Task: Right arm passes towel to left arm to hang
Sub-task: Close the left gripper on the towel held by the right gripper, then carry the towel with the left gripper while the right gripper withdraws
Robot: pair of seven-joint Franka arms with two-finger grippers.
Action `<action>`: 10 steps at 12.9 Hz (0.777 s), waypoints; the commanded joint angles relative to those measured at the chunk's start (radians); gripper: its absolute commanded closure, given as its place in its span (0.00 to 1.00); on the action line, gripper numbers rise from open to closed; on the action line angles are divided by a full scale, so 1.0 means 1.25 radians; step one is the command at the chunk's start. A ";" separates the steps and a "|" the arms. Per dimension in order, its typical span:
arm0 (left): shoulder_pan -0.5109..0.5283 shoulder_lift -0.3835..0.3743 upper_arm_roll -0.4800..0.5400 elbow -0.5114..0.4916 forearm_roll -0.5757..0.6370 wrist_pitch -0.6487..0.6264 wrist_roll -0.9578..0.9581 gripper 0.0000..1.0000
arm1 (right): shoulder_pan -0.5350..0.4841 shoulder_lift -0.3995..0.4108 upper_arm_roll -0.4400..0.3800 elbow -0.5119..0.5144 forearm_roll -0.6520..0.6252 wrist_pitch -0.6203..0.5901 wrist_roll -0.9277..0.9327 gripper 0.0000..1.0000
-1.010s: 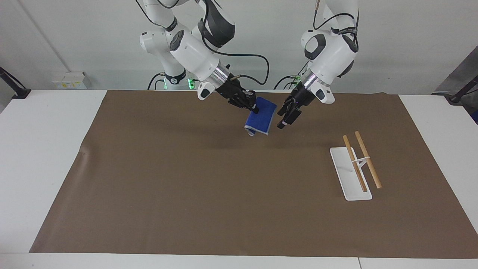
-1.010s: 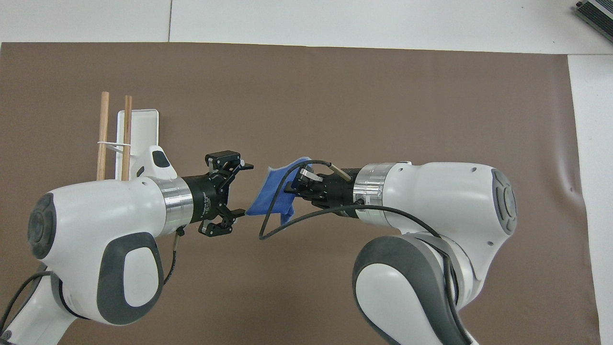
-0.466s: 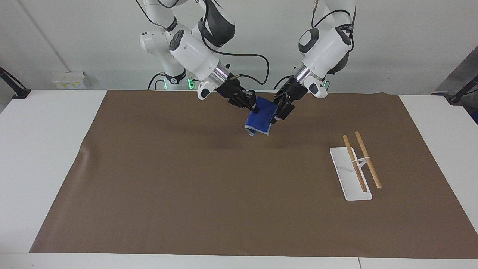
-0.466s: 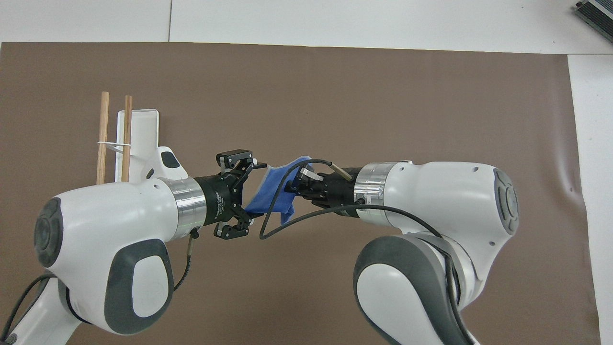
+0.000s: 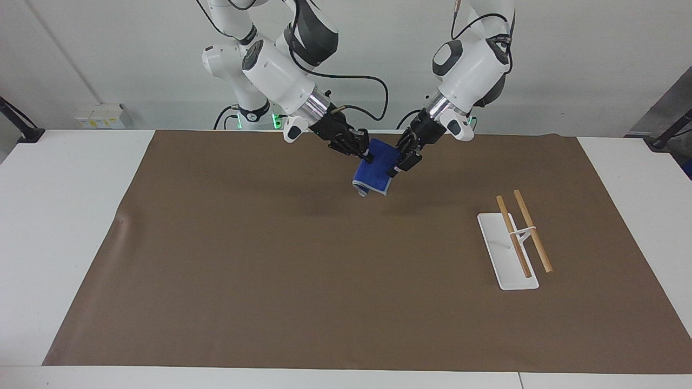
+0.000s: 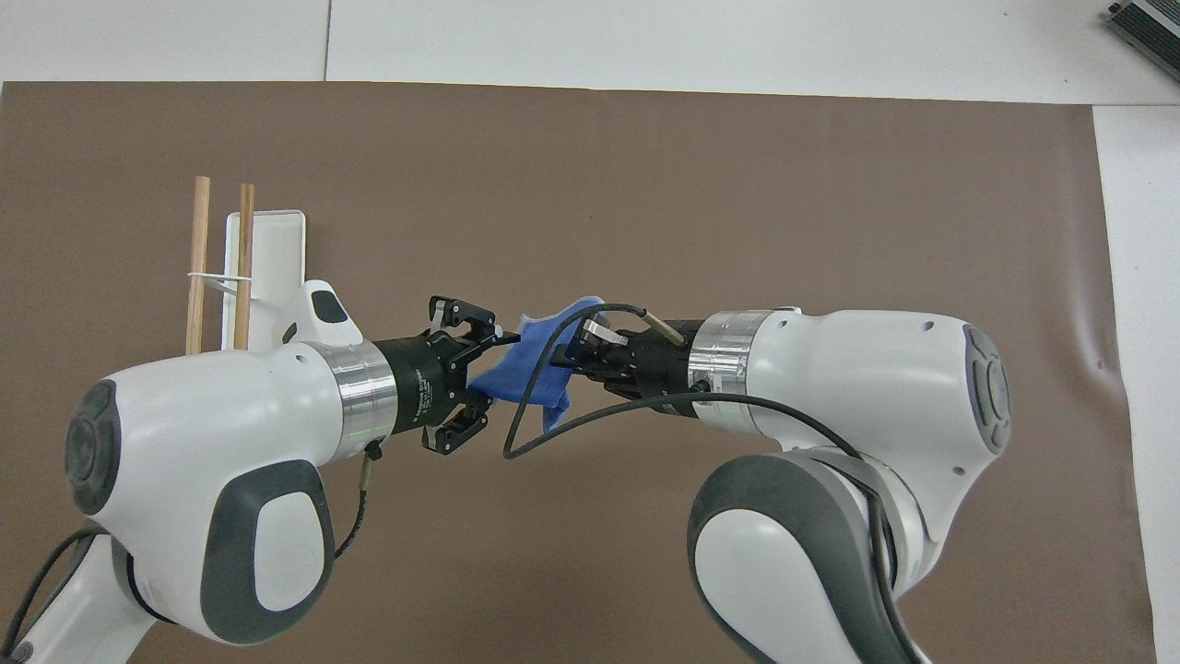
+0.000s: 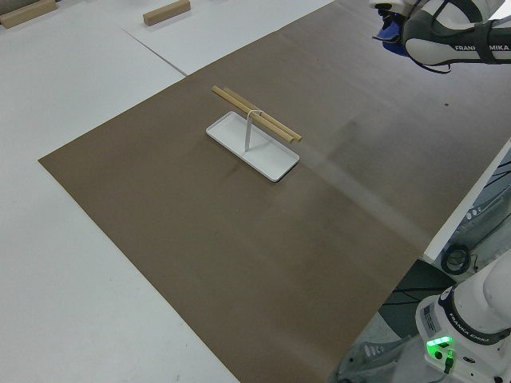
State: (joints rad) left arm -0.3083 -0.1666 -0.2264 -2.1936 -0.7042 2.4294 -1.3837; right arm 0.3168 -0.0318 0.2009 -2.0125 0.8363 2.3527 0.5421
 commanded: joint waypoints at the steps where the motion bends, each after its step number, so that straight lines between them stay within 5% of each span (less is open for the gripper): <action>1: -0.021 -0.007 0.009 -0.005 -0.013 -0.003 0.051 0.91 | -0.010 -0.014 0.003 -0.001 0.006 -0.014 0.008 1.00; 2: -0.021 -0.009 0.009 -0.007 -0.012 -0.005 0.066 1.00 | -0.012 -0.015 0.003 -0.001 0.006 -0.016 0.008 1.00; 5: -0.021 -0.010 0.009 -0.011 -0.012 -0.006 0.150 1.00 | -0.012 -0.015 0.001 -0.001 0.006 -0.016 0.007 1.00; 7: -0.020 -0.010 0.009 -0.011 -0.012 -0.006 0.174 1.00 | -0.013 -0.016 0.000 -0.004 0.000 -0.018 0.001 0.55; 10: -0.020 -0.010 0.009 -0.012 -0.012 0.002 0.212 1.00 | -0.051 -0.022 -0.002 -0.005 -0.016 -0.071 0.007 0.33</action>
State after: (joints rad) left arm -0.3199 -0.1666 -0.2275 -2.1951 -0.7042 2.4284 -1.1637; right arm 0.2952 -0.0353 0.1986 -2.0124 0.8340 2.3217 0.5421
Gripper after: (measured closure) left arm 0.978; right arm 0.529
